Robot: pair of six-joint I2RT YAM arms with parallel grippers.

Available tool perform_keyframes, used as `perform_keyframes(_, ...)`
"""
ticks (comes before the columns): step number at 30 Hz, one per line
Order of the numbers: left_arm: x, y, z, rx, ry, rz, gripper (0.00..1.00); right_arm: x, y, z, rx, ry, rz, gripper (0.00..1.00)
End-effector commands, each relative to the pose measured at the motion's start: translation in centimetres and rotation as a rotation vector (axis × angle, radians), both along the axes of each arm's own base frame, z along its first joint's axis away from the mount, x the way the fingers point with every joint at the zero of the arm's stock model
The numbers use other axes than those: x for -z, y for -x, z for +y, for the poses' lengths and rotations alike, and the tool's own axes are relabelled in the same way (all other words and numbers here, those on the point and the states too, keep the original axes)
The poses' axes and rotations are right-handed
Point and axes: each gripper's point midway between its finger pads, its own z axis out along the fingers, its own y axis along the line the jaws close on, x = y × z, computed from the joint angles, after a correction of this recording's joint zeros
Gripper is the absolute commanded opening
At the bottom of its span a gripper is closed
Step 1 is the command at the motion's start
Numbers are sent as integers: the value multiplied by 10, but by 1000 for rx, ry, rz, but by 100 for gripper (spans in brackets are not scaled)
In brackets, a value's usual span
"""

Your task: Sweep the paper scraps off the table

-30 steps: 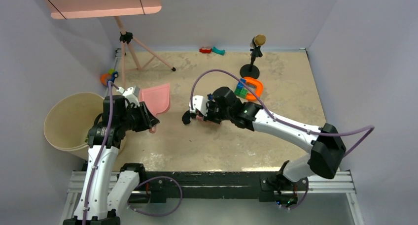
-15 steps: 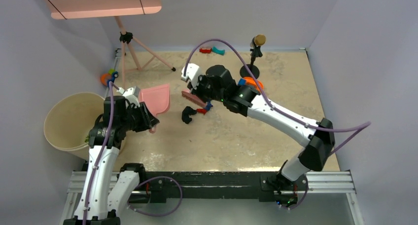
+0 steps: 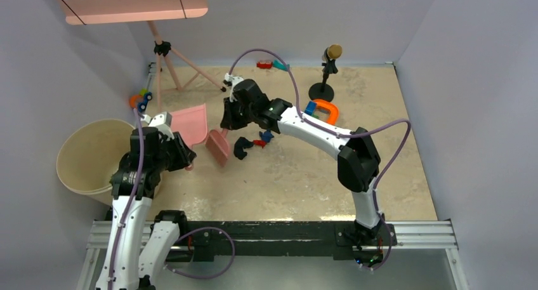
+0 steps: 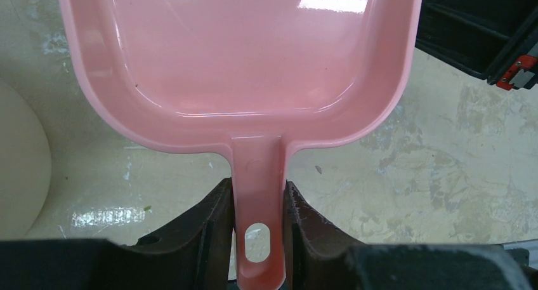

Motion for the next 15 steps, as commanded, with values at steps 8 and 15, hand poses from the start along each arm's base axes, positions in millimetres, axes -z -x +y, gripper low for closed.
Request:
perform_keyframes(8, 32, -15, -23, 122, 72, 153, 0, 30, -53, -110, 417, 79, 85, 0)
perform_keyframes(15, 63, -17, -52, 260, 103, 327, 0, -8, -49, -146, 354, 63, 1, 0)
